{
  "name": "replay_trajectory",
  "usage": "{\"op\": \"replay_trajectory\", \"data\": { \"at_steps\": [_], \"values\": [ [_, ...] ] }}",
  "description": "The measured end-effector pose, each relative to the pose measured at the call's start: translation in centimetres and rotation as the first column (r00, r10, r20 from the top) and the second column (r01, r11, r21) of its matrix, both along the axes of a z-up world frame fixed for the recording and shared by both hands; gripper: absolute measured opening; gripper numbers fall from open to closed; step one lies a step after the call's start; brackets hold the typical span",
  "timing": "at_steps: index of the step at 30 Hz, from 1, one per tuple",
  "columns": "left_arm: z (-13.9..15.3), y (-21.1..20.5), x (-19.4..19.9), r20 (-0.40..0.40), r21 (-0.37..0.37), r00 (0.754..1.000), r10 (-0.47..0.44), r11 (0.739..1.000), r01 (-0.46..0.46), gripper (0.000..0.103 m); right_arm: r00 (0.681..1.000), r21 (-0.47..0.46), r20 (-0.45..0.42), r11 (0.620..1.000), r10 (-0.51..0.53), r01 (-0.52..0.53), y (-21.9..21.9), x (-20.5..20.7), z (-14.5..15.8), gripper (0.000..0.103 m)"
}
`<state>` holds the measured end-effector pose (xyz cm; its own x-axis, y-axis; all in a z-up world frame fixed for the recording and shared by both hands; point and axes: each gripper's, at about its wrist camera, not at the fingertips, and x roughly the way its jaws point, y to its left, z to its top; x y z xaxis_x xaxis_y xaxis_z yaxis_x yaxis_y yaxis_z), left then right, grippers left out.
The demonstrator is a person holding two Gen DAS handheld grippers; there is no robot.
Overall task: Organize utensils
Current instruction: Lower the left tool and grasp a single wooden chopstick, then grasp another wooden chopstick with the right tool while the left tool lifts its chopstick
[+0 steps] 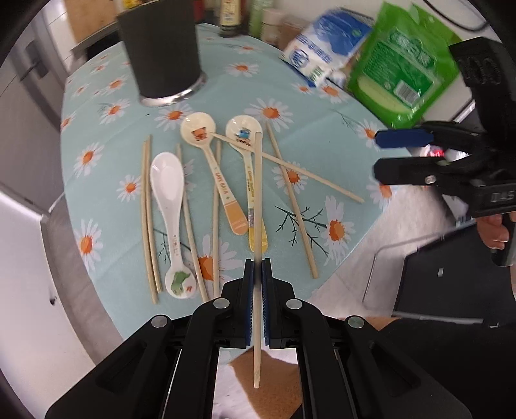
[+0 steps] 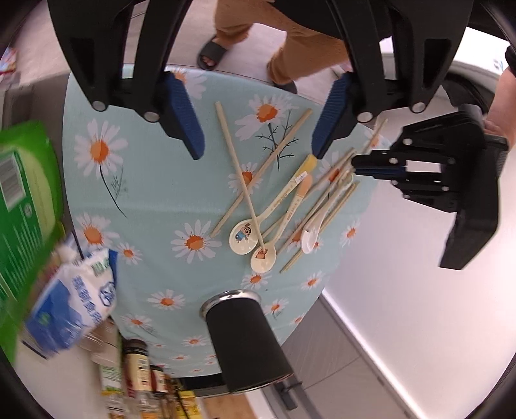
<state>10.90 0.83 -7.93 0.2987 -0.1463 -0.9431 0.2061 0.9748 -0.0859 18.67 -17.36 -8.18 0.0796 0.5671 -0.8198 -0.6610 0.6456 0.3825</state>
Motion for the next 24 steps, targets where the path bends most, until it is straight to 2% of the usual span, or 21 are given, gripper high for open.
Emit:
{"op": "replay_trajectory", "data": {
  "at_steps": [6,11,15,17,21,24],
  "values": [
    [0.6,1.4,-1.4,0.059,-0.082,0.985,0.164,0.984,-0.159,0.004,0.993,-0.145,-0.022,0.982,0.117,-0.119,4.0,2.0,-2.0,0.044],
    [1.0,3.0,-2.1,0.101,-0.145,0.959,0.265,0.958,-0.249,0.004,0.98,-0.246,-0.106,0.951,0.166,-0.188,7.5,4.2,-4.3,0.029],
    [1.5,4.1,-1.9,0.138,-0.18,0.945,0.297,0.946,-0.271,0.004,0.971,-0.315,-0.108,0.919,0.213,-0.236,9.8,4.8,-4.9,0.024],
    [2.0,4.6,-1.6,0.16,-0.208,0.939,0.304,0.94,-0.269,0.004,0.965,-0.339,-0.104,0.904,0.239,-0.26,10.7,5.0,-4.8,0.018],
    [2.2,5.7,-0.6,0.187,-0.226,0.934,0.305,0.938,-0.262,0.004,0.958,-0.421,-0.101,0.861,0.268,-0.285,12.4,5.3,-5.3,0.017],
    [2.0,6.8,0.2,0.186,-0.251,0.933,0.308,0.933,-0.258,0.004,0.958,-0.443,-0.112,0.849,0.266,-0.287,13.3,5.6,-5.8,0.016]
  ]
}}
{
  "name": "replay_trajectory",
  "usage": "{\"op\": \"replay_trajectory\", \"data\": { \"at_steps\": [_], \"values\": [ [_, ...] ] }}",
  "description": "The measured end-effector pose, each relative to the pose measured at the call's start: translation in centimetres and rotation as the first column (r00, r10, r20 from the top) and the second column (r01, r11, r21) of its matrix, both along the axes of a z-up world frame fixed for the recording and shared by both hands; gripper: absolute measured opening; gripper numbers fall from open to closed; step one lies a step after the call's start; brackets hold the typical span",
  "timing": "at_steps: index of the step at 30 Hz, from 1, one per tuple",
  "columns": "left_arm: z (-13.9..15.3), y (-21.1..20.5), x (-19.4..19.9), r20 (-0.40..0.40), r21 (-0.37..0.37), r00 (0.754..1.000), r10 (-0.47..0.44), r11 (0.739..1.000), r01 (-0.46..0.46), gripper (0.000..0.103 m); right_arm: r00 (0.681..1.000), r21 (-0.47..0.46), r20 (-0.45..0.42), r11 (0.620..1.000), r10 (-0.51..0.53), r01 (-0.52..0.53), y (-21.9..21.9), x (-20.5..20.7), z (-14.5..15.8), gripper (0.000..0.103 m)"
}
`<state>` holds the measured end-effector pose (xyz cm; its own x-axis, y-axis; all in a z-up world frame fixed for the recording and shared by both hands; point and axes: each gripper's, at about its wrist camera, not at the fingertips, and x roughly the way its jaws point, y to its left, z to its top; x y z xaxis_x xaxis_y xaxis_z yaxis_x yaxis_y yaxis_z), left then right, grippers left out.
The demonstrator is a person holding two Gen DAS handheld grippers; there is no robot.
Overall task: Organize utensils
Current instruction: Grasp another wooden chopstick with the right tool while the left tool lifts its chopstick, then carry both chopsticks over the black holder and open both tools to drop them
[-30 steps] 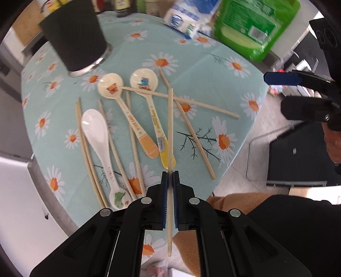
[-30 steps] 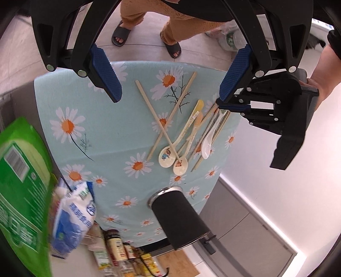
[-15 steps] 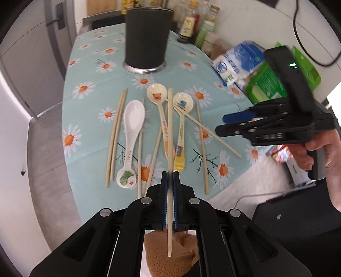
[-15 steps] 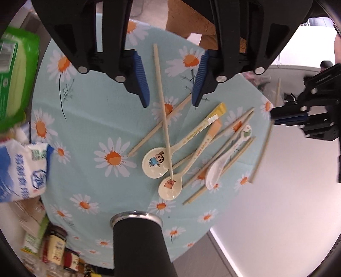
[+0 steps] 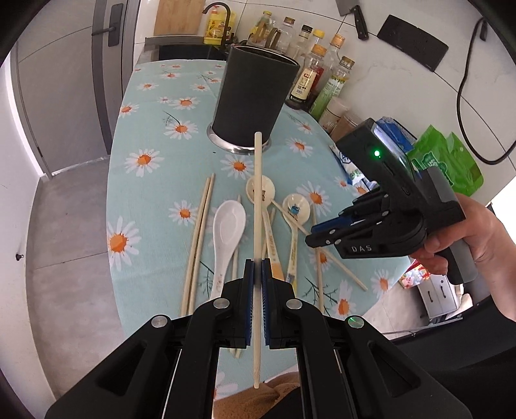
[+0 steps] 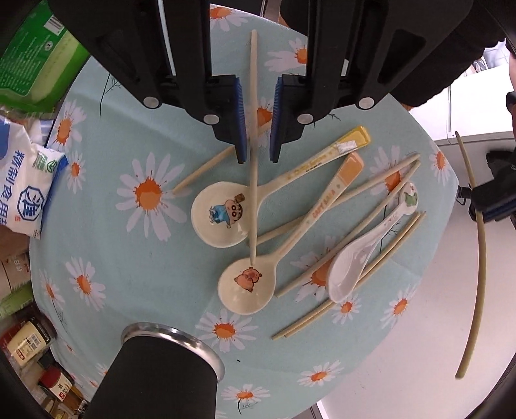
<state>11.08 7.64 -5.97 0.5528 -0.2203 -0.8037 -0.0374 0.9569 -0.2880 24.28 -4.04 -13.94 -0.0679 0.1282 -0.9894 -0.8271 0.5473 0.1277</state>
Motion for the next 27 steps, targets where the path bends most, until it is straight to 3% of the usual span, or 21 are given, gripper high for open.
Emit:
{"op": "replay_trajectory", "data": {
  "at_steps": [2,4,8,15,20,27],
  "values": [
    [-0.1,0.7,0.4,0.002,-0.007,1.0,-0.004,1.0,0.004,0.004,1.0,-0.026,-0.007,1.0,0.002,-0.002,0.4,0.1,-0.5,0.014],
    [-0.2,1.4,0.8,0.006,-0.016,1.0,-0.007,1.0,0.007,0.004,1.0,-0.041,-0.011,0.999,0.002,-0.003,1.2,0.0,-1.0,0.006],
    [-0.5,2.3,1.5,0.006,-0.024,1.0,-0.018,1.0,0.018,0.004,0.999,-0.04,-0.015,0.999,-0.028,0.028,1.5,0.1,-1.1,0.006],
    [-0.5,3.3,3.0,0.029,-0.021,0.998,-0.055,0.998,0.056,0.004,0.996,0.028,0.029,0.996,-0.08,0.079,0.3,0.4,2.6,0.006],
    [0.3,3.9,4.4,0.061,-0.026,0.996,-0.059,0.998,0.06,0.004,0.99,0.149,0.049,0.981,-0.132,0.123,0.1,1.1,6.4,0.006],
    [2.5,4.6,6.2,0.131,-0.033,0.991,-0.032,0.999,0.036,0.004,0.979,0.382,0.046,0.909,-0.198,0.166,-0.3,2.6,11.8,0.006]
  ]
}}
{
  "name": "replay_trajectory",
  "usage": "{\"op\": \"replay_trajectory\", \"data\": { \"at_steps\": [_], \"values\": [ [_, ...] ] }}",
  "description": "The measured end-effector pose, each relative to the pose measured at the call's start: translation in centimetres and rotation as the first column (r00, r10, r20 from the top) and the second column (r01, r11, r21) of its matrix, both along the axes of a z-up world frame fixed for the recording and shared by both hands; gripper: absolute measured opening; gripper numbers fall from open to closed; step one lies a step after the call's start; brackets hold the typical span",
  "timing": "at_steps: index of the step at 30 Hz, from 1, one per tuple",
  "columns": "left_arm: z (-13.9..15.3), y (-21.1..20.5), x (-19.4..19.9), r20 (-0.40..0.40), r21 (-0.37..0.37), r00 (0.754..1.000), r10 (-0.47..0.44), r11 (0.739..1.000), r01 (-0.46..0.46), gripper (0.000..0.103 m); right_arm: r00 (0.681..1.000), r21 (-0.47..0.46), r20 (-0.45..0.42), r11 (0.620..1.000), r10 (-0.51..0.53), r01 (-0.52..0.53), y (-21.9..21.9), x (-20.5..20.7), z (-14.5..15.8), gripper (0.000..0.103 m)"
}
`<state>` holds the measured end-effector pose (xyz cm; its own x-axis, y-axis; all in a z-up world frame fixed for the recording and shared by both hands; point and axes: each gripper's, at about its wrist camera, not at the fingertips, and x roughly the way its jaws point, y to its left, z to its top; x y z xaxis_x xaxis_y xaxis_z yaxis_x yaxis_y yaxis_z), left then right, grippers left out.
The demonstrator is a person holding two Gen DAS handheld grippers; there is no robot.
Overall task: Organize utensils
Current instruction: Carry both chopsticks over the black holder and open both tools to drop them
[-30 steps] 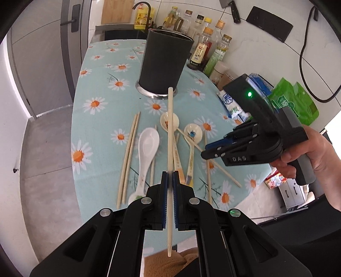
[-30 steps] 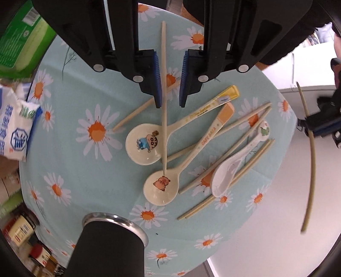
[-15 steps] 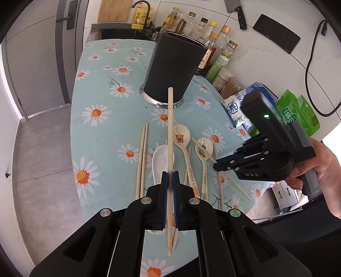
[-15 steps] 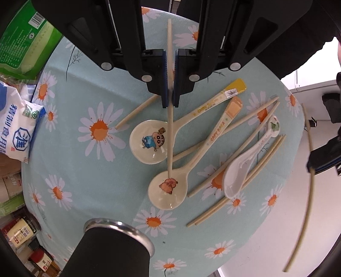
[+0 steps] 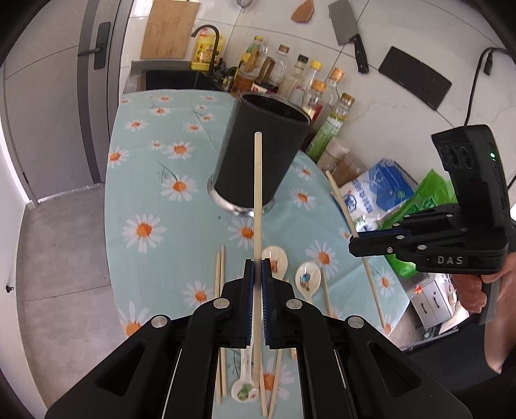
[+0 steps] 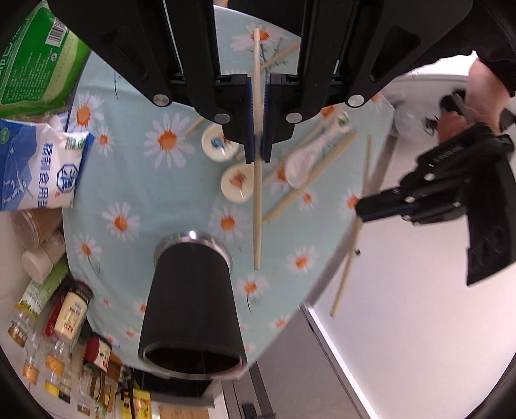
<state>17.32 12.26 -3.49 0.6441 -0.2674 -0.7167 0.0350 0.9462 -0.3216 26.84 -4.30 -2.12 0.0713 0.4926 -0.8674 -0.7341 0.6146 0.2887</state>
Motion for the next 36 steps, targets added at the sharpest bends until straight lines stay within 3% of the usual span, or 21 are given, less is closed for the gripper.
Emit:
{"op": "replay_trajectory", "data": {
  "at_steps": [3,9,12,14,17,21,25,31,36],
  "values": [
    [1.5,0.5,0.9,0.048,-0.012,0.999,0.014,1.0,-0.013,0.004,0.999,0.11,0.038,0.994,-0.027,0.022,-0.4,1.1,2.1,0.006],
    [4.5,0.8,3.5,0.17,-0.034,0.985,0.014,0.999,-0.008,0.004,0.989,0.326,0.102,0.943,-0.11,0.071,-0.7,3.3,5.7,0.006],
    [6.0,0.6,4.8,0.249,-0.045,0.968,0.021,0.999,-0.011,0.004,0.978,0.426,0.119,0.898,-0.173,0.107,-1.2,4.8,7.5,0.006],
    [7.1,0.8,5.8,0.306,-0.081,0.951,0.038,0.997,-0.014,0.004,0.958,0.503,0.188,0.859,-0.218,0.097,-1.4,5.3,9.2,0.006],
    [8.7,0.6,7.1,0.4,-0.092,0.914,0.064,0.995,-0.029,0.004,0.938,0.566,0.218,0.818,-0.271,0.105,-1.5,6.6,10.6,0.006],
    [10.2,0.4,10.1,0.463,-0.096,0.884,0.073,0.995,-0.033,0.004,0.886,0.623,0.284,0.773,-0.368,0.121,-1.6,8.3,11.8,0.006],
    [10.1,0.3,13.0,0.498,-0.093,0.863,0.086,0.995,-0.045,0.004,0.861,0.643,0.283,0.75,-0.422,0.156,-1.3,10.3,11.7,0.006],
    [8.7,0.9,16.4,0.462,-0.13,0.88,0.113,0.99,-0.059,0.004,0.844,0.637,0.243,0.735,-0.478,0.233,-0.5,13.4,9.6,0.006],
    [7.6,0.9,17.4,0.434,-0.131,0.893,0.117,0.989,-0.067,0.005,0.865,0.62,0.148,0.726,-0.48,0.296,0.1,15.3,7.4,0.008]
  ]
}}
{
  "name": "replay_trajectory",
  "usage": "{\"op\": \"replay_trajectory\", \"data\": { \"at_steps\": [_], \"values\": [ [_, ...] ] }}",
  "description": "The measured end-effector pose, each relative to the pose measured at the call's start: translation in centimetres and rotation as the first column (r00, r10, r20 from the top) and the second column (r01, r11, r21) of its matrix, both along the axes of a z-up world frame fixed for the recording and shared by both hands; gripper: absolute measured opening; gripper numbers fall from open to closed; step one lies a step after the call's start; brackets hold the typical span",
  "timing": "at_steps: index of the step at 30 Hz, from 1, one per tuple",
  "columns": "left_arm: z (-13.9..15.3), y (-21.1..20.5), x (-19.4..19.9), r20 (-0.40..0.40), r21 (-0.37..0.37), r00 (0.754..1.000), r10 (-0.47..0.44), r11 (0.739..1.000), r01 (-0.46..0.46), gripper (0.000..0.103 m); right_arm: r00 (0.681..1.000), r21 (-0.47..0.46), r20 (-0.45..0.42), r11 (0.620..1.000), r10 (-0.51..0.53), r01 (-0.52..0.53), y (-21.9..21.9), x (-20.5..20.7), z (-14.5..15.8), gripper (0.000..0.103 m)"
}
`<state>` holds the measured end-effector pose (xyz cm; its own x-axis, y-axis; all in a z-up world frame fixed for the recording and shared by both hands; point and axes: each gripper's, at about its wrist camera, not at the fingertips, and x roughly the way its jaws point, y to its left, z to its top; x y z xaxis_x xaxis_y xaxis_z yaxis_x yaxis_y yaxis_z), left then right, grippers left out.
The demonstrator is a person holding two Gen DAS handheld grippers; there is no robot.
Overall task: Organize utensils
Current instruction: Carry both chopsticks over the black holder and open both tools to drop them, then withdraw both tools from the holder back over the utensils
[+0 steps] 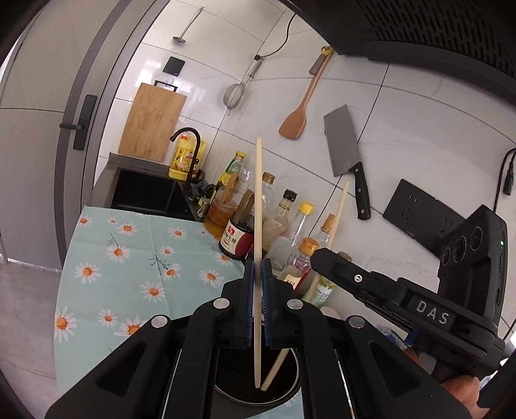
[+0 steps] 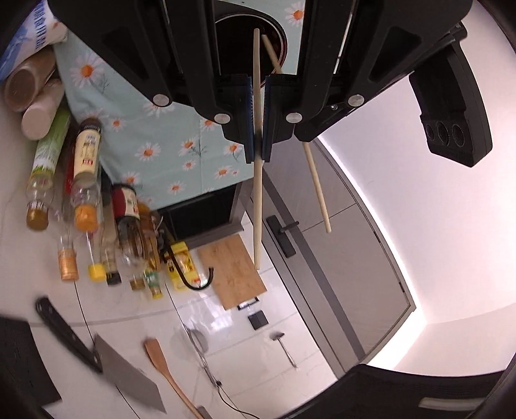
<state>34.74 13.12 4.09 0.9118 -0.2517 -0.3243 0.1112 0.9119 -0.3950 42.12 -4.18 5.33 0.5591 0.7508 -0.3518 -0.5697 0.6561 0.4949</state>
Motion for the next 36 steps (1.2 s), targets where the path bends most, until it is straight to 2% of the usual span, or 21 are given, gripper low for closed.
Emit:
{"op": "replay_trajectory", "data": {
  "at_steps": [3,8,14,25,32,36],
  "values": [
    [-0.6,0.0,0.1,-0.028,0.012,1.0,0.006,1.0,-0.006,0.005,1.0,-0.023,-0.015,1.0,-0.022,0.022,0.1,0.1,-0.5,0.019],
    [-1.1,0.6,-0.5,-0.041,0.008,0.999,0.011,1.0,-0.01,0.005,0.999,-0.024,-0.025,0.999,-0.028,0.028,-0.3,-0.2,-0.6,0.021],
    [-0.9,0.9,-1.6,-0.05,0.023,0.998,0.025,0.999,-0.024,0.005,0.999,-0.011,-0.04,1.0,-0.023,0.023,-0.9,-1.5,-0.1,0.033],
    [-0.1,0.3,-6.9,-0.071,0.054,0.996,-0.052,0.997,0.055,0.005,0.997,-0.057,-0.071,0.997,0.044,-0.048,-3.1,-6.9,0.7,0.033],
    [-1.5,0.8,-11.0,-0.152,0.031,0.986,-0.074,0.996,0.079,0.005,0.984,-0.092,-0.148,0.989,0.102,-0.117,-5.0,-10.9,-0.9,0.04],
    [-3.4,1.1,-13.3,-0.222,0.051,0.971,-0.084,0.994,0.097,0.005,0.973,-0.129,-0.201,0.982,0.112,-0.139,-6.2,-12.9,-2.7,0.045]
  ]
}}
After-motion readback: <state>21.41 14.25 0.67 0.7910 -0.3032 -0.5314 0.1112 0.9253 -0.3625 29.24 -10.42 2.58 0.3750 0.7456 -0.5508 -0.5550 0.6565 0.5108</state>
